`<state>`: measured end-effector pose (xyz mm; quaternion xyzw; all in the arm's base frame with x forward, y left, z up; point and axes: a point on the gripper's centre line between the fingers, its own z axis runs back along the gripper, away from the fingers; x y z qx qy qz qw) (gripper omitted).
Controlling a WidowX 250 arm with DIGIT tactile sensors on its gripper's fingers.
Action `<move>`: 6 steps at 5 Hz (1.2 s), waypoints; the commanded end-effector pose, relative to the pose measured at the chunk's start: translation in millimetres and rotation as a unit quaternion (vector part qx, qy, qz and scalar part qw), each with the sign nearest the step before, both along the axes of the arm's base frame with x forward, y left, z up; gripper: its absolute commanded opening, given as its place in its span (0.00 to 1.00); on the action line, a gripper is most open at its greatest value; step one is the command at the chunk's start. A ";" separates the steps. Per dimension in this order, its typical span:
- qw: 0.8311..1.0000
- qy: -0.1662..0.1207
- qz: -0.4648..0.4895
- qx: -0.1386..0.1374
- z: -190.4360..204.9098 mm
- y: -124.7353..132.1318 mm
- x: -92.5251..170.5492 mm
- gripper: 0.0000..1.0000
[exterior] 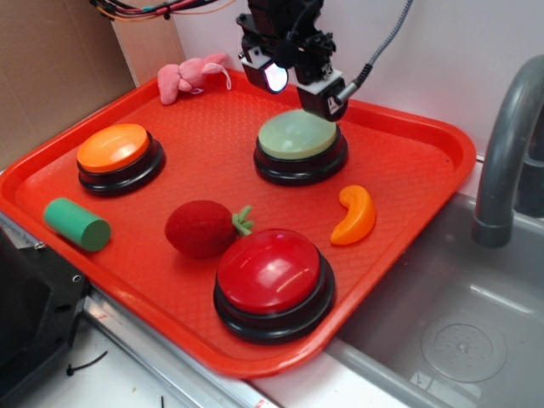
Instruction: Push the green button.
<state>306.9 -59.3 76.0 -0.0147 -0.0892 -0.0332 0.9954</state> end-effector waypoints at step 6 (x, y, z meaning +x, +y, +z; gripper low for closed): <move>0.999 -0.038 -0.014 -0.018 46.7 -2.7 1.6 1.00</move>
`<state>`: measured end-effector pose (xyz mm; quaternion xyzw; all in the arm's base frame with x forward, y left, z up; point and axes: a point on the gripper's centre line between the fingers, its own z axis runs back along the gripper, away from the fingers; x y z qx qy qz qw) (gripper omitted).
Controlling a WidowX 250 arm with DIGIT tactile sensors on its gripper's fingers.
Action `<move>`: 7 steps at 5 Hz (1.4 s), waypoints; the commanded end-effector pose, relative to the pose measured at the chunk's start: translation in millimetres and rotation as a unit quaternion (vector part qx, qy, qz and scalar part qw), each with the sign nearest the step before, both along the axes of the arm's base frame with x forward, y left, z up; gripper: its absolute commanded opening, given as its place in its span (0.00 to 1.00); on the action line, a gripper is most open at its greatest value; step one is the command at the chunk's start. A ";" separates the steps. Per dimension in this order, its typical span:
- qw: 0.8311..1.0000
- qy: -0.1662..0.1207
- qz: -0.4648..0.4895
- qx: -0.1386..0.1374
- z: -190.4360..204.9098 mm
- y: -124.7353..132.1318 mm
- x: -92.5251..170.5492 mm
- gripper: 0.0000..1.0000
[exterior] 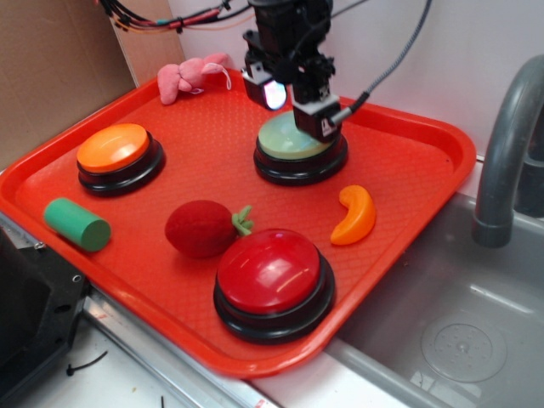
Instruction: Push the green button.
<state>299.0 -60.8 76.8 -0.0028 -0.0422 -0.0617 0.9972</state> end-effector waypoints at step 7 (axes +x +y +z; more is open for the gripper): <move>0.999 -0.038 0.015 -0.010 84.5 -5.5 -10.2 1.00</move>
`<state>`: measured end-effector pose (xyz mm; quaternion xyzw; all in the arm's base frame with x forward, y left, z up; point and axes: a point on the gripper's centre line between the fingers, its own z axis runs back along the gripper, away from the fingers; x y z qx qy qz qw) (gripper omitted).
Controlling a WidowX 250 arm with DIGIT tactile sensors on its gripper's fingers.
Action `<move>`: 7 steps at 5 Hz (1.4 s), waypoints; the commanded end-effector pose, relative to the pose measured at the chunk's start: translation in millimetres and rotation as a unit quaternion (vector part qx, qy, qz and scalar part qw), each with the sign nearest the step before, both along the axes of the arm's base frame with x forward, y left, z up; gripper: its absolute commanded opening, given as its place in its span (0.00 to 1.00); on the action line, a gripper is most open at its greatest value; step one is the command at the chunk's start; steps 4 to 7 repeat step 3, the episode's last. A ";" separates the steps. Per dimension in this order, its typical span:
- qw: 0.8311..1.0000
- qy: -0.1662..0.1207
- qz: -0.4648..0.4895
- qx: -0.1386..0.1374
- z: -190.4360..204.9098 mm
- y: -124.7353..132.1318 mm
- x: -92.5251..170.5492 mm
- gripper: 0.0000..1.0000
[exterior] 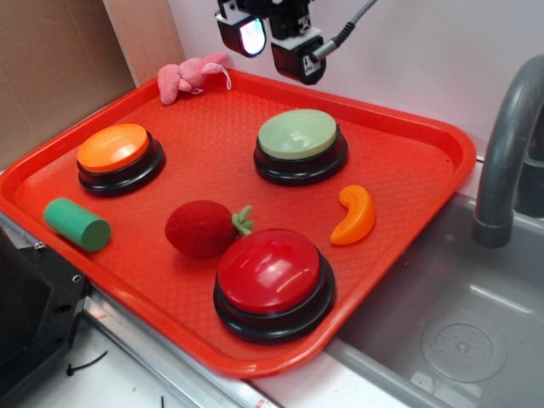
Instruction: Push the green button.
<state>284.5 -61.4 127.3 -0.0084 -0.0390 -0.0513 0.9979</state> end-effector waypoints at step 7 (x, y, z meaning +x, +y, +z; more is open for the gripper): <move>0.999 -0.033 0.000 -0.006 46.1 -5.0 -2.8 1.00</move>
